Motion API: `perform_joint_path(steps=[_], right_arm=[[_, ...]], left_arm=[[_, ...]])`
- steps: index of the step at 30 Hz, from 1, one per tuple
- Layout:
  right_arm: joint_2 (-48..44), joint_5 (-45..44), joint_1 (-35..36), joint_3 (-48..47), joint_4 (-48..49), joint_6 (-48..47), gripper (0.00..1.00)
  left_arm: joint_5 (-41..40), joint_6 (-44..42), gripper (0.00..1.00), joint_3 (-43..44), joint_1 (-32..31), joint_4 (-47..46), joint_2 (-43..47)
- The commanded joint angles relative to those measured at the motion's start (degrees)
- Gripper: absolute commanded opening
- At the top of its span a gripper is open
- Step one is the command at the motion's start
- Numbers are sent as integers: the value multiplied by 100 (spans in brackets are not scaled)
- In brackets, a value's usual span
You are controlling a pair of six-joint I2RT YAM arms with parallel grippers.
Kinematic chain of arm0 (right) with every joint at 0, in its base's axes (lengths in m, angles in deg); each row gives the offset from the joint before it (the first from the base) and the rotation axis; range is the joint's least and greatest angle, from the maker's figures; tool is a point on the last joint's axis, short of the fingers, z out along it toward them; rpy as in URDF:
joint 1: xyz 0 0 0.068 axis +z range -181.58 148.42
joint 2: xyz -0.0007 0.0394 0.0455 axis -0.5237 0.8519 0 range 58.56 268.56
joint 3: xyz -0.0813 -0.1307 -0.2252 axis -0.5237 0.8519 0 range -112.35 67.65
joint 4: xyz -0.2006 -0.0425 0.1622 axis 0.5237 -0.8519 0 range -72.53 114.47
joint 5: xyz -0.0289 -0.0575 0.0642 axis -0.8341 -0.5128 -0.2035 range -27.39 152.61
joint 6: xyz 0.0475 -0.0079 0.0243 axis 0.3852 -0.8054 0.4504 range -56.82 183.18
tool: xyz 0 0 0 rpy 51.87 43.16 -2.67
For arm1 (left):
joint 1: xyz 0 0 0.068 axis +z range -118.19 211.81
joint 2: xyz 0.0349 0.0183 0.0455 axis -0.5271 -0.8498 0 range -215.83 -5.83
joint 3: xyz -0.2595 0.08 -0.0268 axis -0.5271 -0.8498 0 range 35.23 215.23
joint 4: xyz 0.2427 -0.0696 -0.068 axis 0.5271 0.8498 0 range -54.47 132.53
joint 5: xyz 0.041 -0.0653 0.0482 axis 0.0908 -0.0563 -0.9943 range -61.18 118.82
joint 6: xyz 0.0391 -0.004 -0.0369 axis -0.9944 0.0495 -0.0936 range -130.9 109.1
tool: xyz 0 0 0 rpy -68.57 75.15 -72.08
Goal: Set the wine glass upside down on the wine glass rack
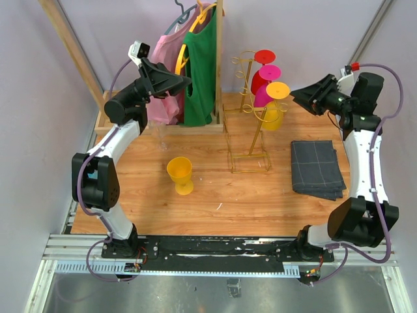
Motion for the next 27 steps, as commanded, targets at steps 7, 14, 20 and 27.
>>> perform_joint_path(steps=[7, 14, 20, 27], right_arm=[[-385, -703, -301, -833, -964, -746, 41], [-266, -629, -308, -1105, -997, -658, 42], [-191, -611, -304, -1161, -979, -651, 42], [-280, -571, -306, -927, -857, -598, 42]], left_arm=[[1042, -2551, 50, -910, 132, 2301, 1317], [179, -7522, 50, -558, 113, 8740, 2381], [-941, -9070, 50, -545, -116, 11078, 2717], [-2571, -10159, 50, -428, -850, 12958, 2824]])
